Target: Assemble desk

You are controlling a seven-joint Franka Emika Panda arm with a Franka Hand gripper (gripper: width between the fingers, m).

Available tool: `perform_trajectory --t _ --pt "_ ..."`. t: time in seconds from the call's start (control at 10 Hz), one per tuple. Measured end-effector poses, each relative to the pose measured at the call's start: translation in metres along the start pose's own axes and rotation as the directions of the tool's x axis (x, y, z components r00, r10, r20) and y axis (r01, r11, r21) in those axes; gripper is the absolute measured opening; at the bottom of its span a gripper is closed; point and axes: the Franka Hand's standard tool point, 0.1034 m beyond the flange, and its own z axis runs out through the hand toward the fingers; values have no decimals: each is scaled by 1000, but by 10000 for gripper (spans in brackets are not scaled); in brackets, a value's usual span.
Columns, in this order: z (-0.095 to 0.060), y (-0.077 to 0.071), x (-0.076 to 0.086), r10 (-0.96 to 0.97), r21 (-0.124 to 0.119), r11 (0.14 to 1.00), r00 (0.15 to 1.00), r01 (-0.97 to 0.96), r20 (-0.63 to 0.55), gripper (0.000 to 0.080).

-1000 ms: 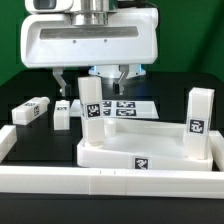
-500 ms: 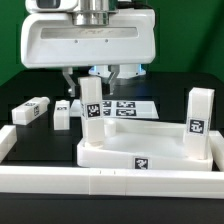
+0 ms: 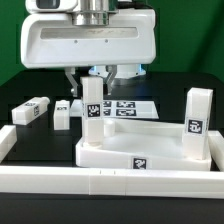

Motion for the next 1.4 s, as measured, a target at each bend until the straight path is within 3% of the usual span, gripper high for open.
perform_trajectory --t 0.3,0.9,1.1,1.4 --pt "1 0 2 360 29 932 933 -360 11 288" --pt "1 -2 3 672 31 739 740 -673 23 290" --pt "1 0 2 814 49 577 579 -815 42 290" --pt "1 1 1 953 49 290 293 -956 78 290"
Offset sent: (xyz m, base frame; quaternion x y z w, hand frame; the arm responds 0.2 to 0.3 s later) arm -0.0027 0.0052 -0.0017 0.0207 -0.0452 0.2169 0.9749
